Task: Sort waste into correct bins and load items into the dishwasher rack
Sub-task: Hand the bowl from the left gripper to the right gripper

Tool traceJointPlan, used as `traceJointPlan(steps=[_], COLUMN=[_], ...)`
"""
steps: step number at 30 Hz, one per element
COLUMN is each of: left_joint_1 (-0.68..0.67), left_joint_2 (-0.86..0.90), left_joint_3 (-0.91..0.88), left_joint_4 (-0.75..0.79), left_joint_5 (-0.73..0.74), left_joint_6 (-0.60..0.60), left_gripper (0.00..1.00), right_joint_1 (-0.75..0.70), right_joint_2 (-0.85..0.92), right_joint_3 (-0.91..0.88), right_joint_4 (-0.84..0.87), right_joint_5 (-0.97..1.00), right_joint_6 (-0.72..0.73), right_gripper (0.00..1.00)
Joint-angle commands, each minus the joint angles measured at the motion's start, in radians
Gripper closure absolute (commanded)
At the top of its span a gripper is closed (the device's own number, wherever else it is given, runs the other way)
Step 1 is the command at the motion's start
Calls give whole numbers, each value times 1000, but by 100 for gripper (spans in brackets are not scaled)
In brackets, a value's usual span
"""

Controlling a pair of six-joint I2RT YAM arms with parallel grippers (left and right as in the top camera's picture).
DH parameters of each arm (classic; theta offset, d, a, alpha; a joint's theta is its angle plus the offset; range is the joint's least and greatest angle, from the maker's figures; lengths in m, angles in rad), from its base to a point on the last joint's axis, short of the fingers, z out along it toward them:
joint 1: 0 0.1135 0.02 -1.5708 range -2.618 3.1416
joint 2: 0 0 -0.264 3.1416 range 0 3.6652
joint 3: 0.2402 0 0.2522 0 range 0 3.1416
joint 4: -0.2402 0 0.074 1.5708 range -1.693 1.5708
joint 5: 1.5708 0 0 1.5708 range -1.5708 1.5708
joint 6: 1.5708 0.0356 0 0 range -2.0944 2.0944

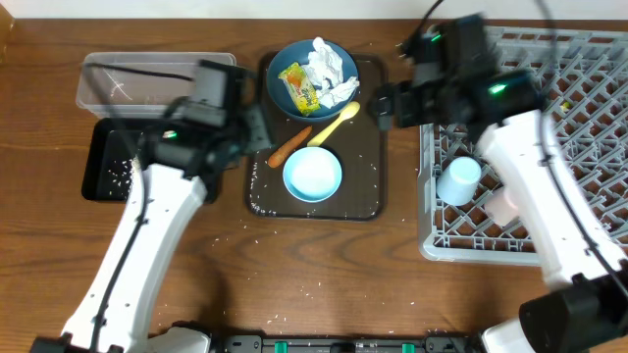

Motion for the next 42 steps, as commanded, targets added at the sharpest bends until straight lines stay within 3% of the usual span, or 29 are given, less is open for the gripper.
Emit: traceJointPlan(steps=[1, 8, 13, 23, 26, 29, 31, 33, 37, 41, 42], left_joint_1=[69, 167, 180, 180, 180, 180, 180, 180, 180, 180, 180], left_joint_2=[-6, -5, -5, -5, -5, -5, -5, -5, -5, -5, -5], left_joint_3=[9, -12, -26, -30, -31, -34, -34, -34, -34, -34, -34], left_joint_4=[-27, -58, -58, -61, -64, -65, -66, -65, -66, -66, -66], left_joint_5=[-5, -5, -5, -6, -6, -6, -6, -6, -5, -5, -5], left_joint_6=[-15, -12, -12, -12, -12, -12, -12, -13, -13, -13, -13], left_gripper=[40, 40, 40, 40, 40, 40, 40, 39, 38, 19, 18], right_joint_1=[83, 198, 238, 244, 242, 242, 242, 242, 243, 236, 230], right_joint_2=[3, 3, 32, 226, 230, 231, 231, 231, 231, 222, 212], right_joint_3=[-140, -367, -418, -408, -394, -393, -393, -393, -393, -388, -382], right_joint_4=[121, 359, 420, 470, 466, 463, 458, 454, 451, 441, 431], right_joint_5=[-18, 172, 221, 97, 97, 97, 97, 97, 97, 97, 97], right_joint_6=[90, 235, 278, 292, 292, 292, 292, 292, 292, 290, 279], right_gripper=[11, 22, 28, 34, 45, 62, 76, 97, 99, 99, 99])
